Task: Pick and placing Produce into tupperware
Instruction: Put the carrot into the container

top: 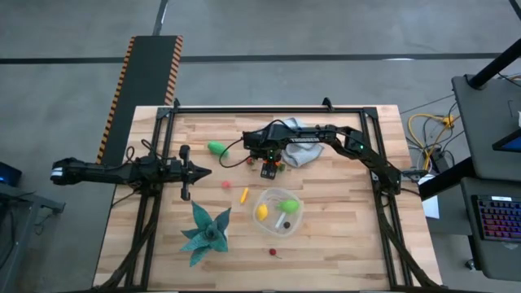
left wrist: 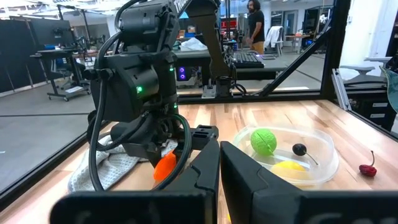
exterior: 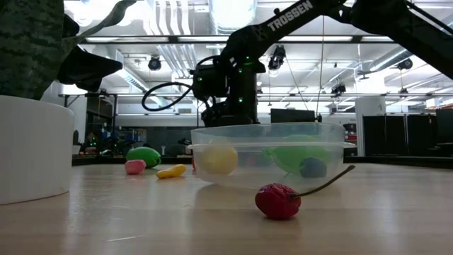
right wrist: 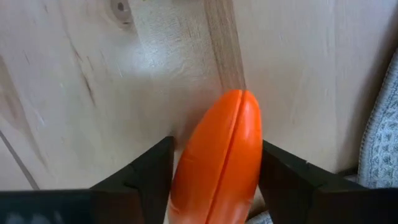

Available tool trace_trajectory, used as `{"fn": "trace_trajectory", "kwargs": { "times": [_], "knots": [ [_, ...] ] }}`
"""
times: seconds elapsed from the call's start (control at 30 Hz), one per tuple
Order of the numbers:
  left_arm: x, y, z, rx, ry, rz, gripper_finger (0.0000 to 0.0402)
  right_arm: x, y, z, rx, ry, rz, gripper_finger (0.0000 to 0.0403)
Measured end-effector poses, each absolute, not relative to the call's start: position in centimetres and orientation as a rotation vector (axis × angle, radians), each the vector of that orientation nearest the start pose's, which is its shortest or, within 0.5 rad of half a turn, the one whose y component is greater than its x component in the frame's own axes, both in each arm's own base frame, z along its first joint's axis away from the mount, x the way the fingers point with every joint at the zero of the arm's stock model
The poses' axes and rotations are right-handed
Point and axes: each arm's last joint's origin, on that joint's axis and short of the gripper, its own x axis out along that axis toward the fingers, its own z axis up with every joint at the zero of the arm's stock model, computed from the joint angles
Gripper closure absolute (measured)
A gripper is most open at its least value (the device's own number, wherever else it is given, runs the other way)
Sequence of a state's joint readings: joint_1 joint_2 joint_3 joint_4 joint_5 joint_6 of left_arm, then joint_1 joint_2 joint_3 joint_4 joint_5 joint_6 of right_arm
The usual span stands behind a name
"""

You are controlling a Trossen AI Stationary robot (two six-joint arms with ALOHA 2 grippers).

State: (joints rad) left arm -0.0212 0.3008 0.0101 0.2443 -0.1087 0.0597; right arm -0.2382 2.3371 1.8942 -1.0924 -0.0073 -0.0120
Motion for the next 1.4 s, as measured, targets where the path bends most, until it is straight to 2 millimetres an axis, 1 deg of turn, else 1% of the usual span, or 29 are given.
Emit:
{"fn": "trace_trajectory", "kwargs": {
  "times": [0.17,0.27,0.5,0.73,0.87,1.07,1.4],
  "knots": [
    [11.6,0.1,16.5,0.063,0.049,0.086,0.0402,44.0,-10.7,14.7,0.179,1.536,-0.175,0.0241],
    [11.6,0.1,16.5,0.063,0.049,0.086,0.0402,44.0,-10.7,14.9,0.176,1.545,-0.171,0.0253],
    [11.6,0.1,16.5,0.063,0.049,0.086,0.0402,43.9,-10.6,15.4,0.165,1.547,-0.161,0.0251],
    [11.6,0.1,16.5,0.063,0.048,0.086,0.0402,43.7,-10.0,16.9,0.151,1.52,-0.159,0.0255],
    [11.6,0.1,16.5,0.063,0.048,0.087,0.0402,43.6,-9.5,18.5,0.136,1.483,-0.153,0.0255],
    [11.6,0.1,16.5,0.063,0.048,0.087,0.0402,43.1,-8.5,21.7,0.123,1.405,-0.152,0.0256],
    [11.6,0.1,16.5,0.063,0.047,0.087,0.0402,41.7,-5.6,27.6,0.082,1.244,-0.118,0.0257]
  ]
}}
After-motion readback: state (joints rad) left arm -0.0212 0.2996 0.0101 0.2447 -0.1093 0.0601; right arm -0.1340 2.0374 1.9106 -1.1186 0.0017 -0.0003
